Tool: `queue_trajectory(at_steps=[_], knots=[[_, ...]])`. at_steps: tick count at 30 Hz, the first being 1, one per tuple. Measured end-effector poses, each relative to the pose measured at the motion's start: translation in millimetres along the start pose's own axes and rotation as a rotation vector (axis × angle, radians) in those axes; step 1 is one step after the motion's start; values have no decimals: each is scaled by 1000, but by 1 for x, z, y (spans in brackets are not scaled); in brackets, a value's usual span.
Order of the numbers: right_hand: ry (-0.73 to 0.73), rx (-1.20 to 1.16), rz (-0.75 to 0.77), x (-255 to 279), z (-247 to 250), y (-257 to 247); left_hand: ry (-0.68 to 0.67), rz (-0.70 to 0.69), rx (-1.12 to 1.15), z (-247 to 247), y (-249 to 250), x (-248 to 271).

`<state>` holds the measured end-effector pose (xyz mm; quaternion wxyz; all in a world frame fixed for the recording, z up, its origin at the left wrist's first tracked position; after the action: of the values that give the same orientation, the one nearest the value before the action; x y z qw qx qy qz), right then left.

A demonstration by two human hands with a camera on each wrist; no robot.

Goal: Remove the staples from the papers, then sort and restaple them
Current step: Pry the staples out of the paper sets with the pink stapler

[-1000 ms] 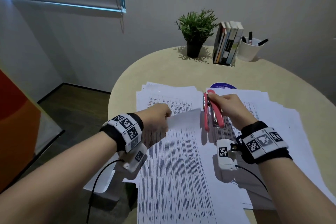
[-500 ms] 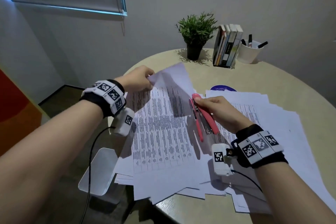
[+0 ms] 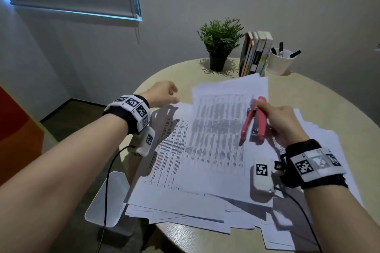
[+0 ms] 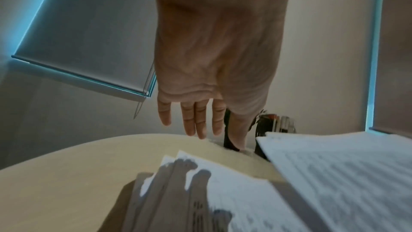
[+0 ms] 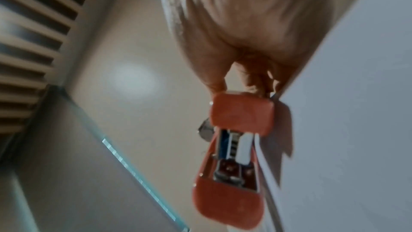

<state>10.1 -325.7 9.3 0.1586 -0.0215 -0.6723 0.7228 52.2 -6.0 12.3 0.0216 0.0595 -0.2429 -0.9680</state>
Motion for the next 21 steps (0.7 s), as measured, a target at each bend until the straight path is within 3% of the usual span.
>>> queue_trajectory(at_steps=[6,9,14,21], knots=[[299,-25,-151,-31,67,20,-173,-1,-330,-41,-16,4],[336,52,-215,-37,93,44,-224,-76,-371,-60,-7,8],[413,489,-158,-51,127,63,-243,-107,-411,-67,-4,1],[473,627,-141,-63,136,60,-244,-149,-507,-65,-1,-5]])
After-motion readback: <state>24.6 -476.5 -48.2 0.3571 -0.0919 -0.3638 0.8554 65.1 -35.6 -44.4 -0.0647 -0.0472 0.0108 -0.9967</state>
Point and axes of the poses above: each hand's wrist, its own x-axis away from the middle knuckle, its own z-axis out of the back of the hand, y = z × x, the point moved 6 cm from there along -x, towards the middle knuckle, and after that the axes turned 8 degrees about y, right-handed, at the moved point
